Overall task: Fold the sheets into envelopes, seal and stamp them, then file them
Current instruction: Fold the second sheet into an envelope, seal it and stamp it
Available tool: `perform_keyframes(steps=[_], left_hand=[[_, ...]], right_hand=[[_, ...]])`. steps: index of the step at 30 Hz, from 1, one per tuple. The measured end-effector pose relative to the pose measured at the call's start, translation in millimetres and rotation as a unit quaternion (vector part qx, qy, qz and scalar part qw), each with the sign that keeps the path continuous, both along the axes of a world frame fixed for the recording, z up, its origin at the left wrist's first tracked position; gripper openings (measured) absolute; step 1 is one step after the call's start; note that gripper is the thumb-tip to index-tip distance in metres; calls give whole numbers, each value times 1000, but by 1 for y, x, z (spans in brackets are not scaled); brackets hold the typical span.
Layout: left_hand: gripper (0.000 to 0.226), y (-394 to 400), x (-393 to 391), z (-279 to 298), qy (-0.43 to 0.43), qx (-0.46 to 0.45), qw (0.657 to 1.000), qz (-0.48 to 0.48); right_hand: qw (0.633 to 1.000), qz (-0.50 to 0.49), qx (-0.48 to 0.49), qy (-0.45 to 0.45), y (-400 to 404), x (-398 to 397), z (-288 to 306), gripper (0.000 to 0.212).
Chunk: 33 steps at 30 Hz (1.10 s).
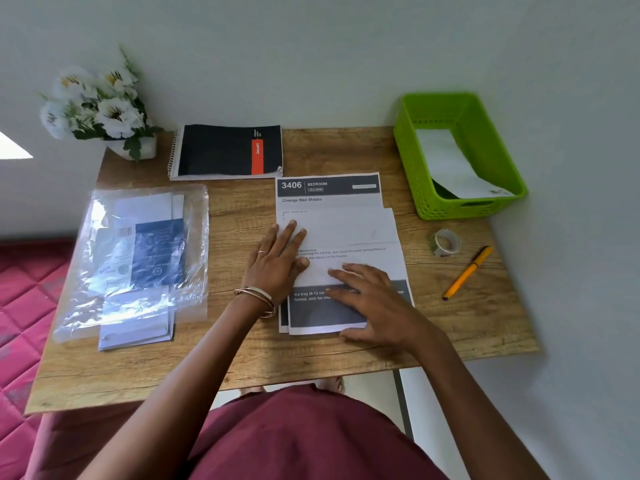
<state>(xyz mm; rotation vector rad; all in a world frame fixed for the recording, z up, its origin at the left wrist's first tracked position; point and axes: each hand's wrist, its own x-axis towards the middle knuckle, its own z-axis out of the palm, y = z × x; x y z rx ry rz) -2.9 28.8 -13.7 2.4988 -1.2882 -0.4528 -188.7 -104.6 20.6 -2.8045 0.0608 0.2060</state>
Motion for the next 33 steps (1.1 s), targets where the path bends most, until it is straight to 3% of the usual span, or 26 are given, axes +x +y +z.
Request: perform_keyframes(steps=[2, 7, 11, 13, 15, 17, 19, 22, 33], left_hand=[[55, -1, 3, 2, 33, -17, 999, 8], [89, -2, 9, 6, 122, -89, 988, 42], [98, -2, 9, 10, 206, -165, 960, 90], [88, -3, 10, 10, 275, -190, 933, 133], [78, -4, 12, 13, 313, -197, 917, 147], [76, -3, 13, 15, 267, -149, 947, 99], [88, -2, 12, 15, 164, -74, 983, 31], [102, 0, 12, 3, 56, -36, 998, -21], [100, 0, 13, 1, 51, -13, 998, -23]], right_hand=[[1000, -3, 9, -11, -4, 0, 9, 53], [990, -89, 36, -104, -20, 5, 33, 26], [968, -143, -113, -173, -28, 25, 22, 24], [961, -183, -132, -157, -27, 34, 11, 26], [965, -200, -120, -115, -24, 40, 1, 42], [972, -207, -83, -76, -17, 45, -4, 52], [973, -216, -52, -66, -9, 49, -10, 56], [971, -224, -35, -76, 0, 51, -18, 60], [951, -299, -43, -65, -49, -3, -16, 63]])
